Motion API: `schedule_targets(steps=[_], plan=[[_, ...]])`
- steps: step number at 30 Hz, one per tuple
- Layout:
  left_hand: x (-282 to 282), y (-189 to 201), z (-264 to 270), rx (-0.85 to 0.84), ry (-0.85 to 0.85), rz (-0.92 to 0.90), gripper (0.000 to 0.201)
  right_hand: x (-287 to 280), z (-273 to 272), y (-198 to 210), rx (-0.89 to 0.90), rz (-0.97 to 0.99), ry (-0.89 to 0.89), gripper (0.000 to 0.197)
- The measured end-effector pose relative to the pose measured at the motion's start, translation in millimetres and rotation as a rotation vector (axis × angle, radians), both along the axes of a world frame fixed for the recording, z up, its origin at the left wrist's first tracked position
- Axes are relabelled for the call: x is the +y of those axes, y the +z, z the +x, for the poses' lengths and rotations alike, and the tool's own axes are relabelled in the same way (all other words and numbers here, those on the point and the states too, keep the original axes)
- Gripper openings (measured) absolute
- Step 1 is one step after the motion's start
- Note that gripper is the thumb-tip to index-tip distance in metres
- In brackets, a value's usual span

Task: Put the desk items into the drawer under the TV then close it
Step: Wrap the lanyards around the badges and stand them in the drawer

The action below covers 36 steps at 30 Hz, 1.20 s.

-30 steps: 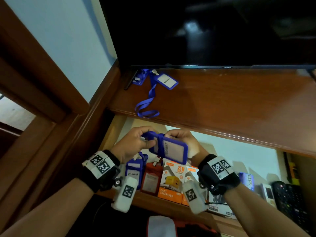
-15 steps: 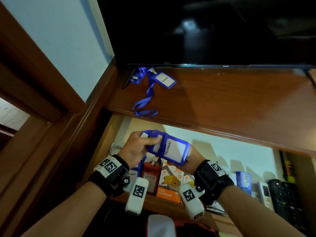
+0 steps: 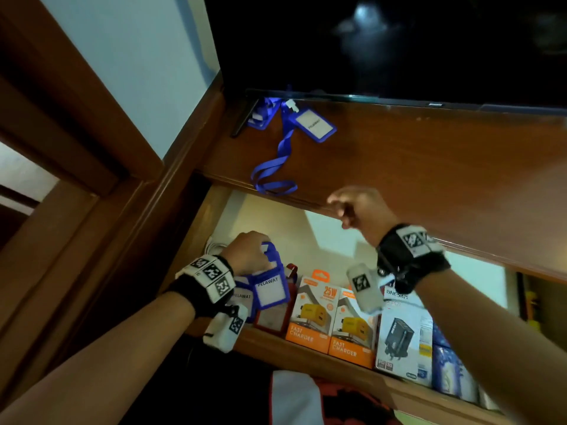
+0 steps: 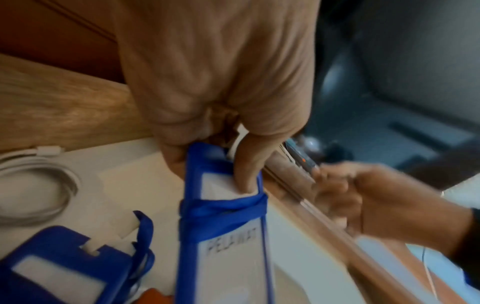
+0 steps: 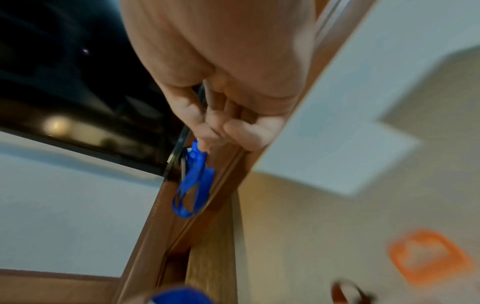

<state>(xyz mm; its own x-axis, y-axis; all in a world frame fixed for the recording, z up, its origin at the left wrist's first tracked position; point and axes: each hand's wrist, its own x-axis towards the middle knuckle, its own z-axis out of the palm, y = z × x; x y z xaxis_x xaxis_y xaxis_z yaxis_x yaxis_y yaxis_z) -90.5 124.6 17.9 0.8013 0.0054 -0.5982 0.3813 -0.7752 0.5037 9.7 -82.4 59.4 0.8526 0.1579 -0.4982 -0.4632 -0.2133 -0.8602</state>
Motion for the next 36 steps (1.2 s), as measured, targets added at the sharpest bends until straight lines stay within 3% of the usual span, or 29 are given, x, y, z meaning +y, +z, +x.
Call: schedule_targets(steps=[5, 9, 11, 13, 16, 20, 22, 25, 27, 33, 36], plan=[[-17.0, -30.2, 9.1, 0.137, -0.275, 0.084, 0.023, 26.3, 52.1, 7.4, -0.175, -0.143, 0.013, 0.015], [-28.6, -46.6, 9.5, 0.201, -0.401, 0.094, 0.025, 53.3, 93.2, -10.3, -0.386, -0.469, 0.062, 0.015], [-30.3, -55.1, 7.2, 0.232, -0.440, 0.099, 0.044, 63.5, 110.4, -13.2, -0.454, -0.570, 0.049, 0.023], [-29.2, -60.8, 6.1, 0.257, -0.447, 0.092, 0.059, 74.0, 126.7, -14.3, -0.438, -0.626, 0.081, 0.039], [-27.2, -63.5, 5.4, 0.275, -0.547, 0.157, 0.057, 86.0, 142.5, -20.5, -0.404, -0.761, 0.168, 0.060], [-26.0, -59.0, 8.0, 0.338, -0.618, 0.176, 0.080, 91.8, 148.7, -28.4, -0.399, -0.874, 0.219, 0.058], [-24.2, -53.7, 11.8, 0.351, -0.549, 0.092, 0.080, 91.2, 145.7, -30.9, -0.455, -0.893, 0.207, 0.045], [-18.3, -49.5, 13.9, 0.270, -0.377, -0.023, 0.059, 88.1, 140.2, -28.8, -0.506, -0.878, 0.177, 0.034], [-14.7, -49.0, 10.9, 0.177, -0.234, -0.073, 0.043, 82.8, 137.9, -25.0, -0.481, -0.856, 0.180, 0.039], [-13.9, -33.5, 6.3, -0.067, 0.213, -0.233, 0.021, 47.4, 101.6, -18.6, -0.299, -0.815, 0.088, 0.068], [-16.2, -21.4, 8.1, -0.136, 0.380, -0.338, 0.012, 18.7, 66.6, -27.8, -0.249, -0.737, -0.008, 0.069]])
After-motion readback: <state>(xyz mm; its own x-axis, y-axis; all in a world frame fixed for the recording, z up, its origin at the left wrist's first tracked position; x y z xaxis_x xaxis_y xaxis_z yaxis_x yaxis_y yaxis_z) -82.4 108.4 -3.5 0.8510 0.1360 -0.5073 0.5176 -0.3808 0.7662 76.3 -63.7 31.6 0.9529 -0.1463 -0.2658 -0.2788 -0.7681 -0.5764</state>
